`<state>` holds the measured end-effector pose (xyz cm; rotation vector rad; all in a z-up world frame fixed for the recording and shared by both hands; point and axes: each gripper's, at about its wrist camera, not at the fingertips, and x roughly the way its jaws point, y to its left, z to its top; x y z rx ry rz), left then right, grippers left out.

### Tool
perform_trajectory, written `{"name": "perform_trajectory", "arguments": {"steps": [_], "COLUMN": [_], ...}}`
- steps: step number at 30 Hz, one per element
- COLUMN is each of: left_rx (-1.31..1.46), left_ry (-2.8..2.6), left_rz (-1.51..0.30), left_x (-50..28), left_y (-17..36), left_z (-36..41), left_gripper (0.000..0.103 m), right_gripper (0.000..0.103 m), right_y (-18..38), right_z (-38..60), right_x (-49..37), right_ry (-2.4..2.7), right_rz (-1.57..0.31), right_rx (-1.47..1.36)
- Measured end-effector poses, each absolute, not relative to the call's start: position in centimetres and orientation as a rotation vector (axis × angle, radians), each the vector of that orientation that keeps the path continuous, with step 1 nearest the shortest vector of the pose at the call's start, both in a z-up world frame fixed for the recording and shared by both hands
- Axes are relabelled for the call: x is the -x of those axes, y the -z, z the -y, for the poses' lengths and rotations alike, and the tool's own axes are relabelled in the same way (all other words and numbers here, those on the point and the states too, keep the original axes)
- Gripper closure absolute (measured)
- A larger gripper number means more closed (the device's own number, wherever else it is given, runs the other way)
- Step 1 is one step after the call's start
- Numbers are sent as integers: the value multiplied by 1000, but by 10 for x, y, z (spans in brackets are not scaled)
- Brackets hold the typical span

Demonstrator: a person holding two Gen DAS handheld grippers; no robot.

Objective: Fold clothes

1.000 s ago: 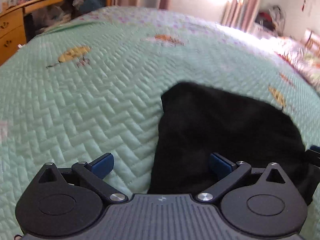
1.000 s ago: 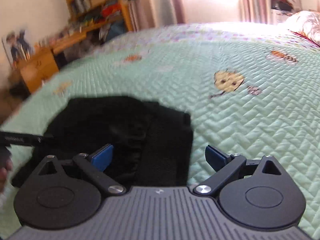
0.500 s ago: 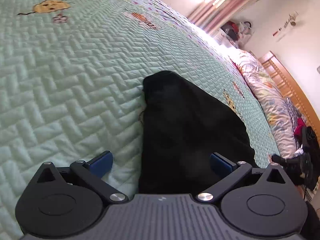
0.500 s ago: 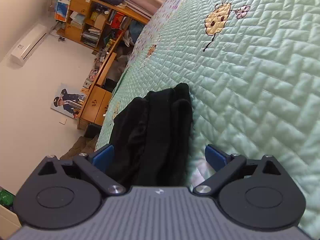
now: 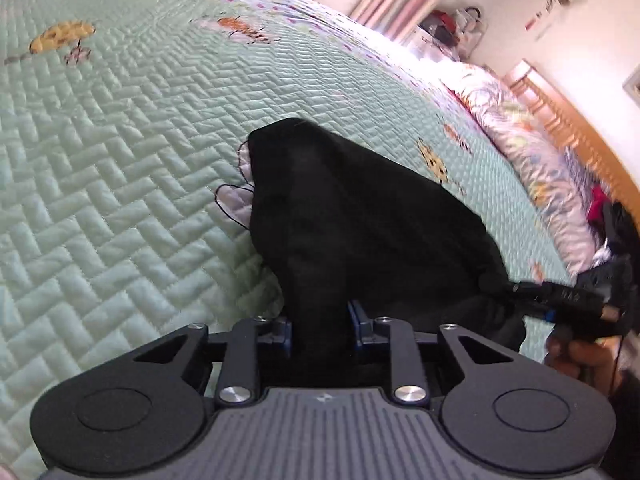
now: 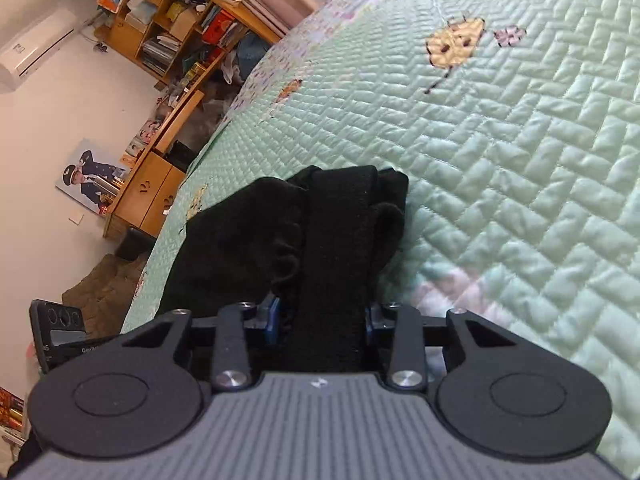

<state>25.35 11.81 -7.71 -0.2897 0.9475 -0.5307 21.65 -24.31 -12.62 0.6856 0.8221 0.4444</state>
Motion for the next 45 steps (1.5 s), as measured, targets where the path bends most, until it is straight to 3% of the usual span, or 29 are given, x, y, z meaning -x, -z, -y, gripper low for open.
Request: {"name": "perform_trajectory", "arguments": {"steps": [5, 7, 9, 10, 12, 14, 15, 18, 22, 25, 26, 28, 30, 32, 35, 39, 41, 43, 44, 45], "left_rx": [266, 259, 192, 191, 281, 323, 306, 294, 227, 81, 46, -5, -49, -26, -26, -189, -182, -150, -130, -110], "left_ry": [584, 574, 494, 432, 403, 389, 385, 428, 496, 453, 444, 441, 428, 429, 512, 474, 455, 460, 463, 465], "left_rz": [-926, -940, -976, -1007, -986, -933, -891, -791, -734, -813, -828, -794, -754, -705, -679, -721, -723, -701, -670, -638], "left_x": [-212, -198, -199, -203, -196, -182, -173, -162, -168, -162, -152, -123, -98, -81, -69, -68, -66, -59, -55, -51], "left_y": [47, 47, 67, 81, 81, 72, 61, 34, 19, 45, 55, 66, 71, 62, 58, 82, 87, 74, 66, 57], "left_z": [-117, -117, -114, -119, -136, -150, -154, -152, -111, -80, -79, -88, -96, -97, -74, -34, -32, -40, -46, -53], "left_gripper": [80, 72, 59, 43, 41, 42, 36, 33, 17, 25, 26, 26, 26, 25, 16, 17, 17, 18, 18, 15], "right_gripper": [67, 65, 51, 31, 37, 32, 30, 28, 28, 33, 46, 55, 53, 38, 28, 25, 23, 28, 43, 45], "right_y": [89, 87, 102, 115, 136, 124, 115, 82, 69, 93, 103, 115, 111, 94, 75, 61, 64, 78, 80, 76], "right_z": [239, 242, 245, 245, 254, 268, 275, 268, 225, 194, 195, 208, 227, 226, 202, 163, 148, 147, 154, 164], "right_x": [-178, -163, -158, -159, -159, -140, -129, -96, -104, -125, -119, -99, -72, -52, -51, -102, -139, -173, -182, -182], "right_ry": [-464, -458, -434, -419, -393, -336, -295, -295, -438, -465, -461, -463, -452, -436, -505, -490, -458, -349, -320, -303], "right_rz": [-774, -782, -826, -860, -878, -795, -751, -587, -574, -703, -720, -698, -637, -563, -465, -450, -536, -669, -701, -696], "right_rx": [-653, -656, -664, -662, -699, -783, -795, -665, -614, -538, -484, -458, -500, -438, -334, -219, -114, -14, -29, -81]}}
